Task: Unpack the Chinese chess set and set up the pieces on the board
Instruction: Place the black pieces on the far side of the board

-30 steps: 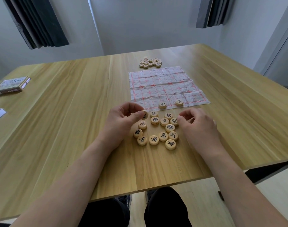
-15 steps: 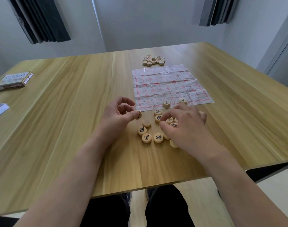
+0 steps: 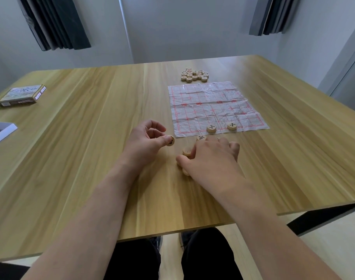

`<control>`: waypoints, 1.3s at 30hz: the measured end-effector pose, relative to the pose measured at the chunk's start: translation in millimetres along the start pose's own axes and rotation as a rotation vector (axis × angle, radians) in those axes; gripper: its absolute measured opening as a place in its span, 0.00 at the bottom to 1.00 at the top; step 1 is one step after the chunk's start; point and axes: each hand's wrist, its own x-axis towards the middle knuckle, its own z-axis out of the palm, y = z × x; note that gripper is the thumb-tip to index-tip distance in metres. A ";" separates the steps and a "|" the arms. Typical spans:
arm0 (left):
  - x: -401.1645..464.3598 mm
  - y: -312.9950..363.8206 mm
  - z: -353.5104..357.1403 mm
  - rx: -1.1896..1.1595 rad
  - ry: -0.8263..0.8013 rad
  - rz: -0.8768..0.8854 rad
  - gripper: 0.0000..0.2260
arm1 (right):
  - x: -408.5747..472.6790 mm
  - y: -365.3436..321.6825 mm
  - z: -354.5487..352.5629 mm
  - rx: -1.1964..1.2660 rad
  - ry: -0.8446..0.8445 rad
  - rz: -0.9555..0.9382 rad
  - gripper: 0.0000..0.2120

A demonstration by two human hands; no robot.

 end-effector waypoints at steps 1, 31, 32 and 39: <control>0.2 0.1 -0.4 -0.001 0.003 -0.002 0.08 | 1.2 -3.0 0.1 -0.021 -0.010 0.010 0.21; 65.2 28.1 66.6 0.415 -0.218 0.255 0.13 | 85.1 123.0 3.3 0.759 0.414 0.176 0.04; 66.0 26.3 67.7 0.424 -0.219 0.273 0.13 | 87.4 125.7 5.8 0.794 0.415 0.191 0.04; 68.6 17.0 70.0 0.501 -0.151 0.321 0.04 | 93.6 130.4 10.7 0.807 0.398 0.198 0.06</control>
